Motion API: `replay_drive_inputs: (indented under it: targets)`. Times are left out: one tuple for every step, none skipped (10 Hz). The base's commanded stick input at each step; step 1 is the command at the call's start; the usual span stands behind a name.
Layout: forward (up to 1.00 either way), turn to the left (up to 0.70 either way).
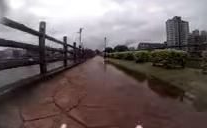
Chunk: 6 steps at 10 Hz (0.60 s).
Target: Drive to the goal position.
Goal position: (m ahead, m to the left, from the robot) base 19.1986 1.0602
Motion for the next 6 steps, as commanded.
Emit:
replay_drive_inputs:
  targets:
    - [0.85,0.01]
    - [0.85,0.01]
    - [0.85,0.01]
    - [0.85,0.01]
    - [0.85,0.01]
    - [0.85,0.01]
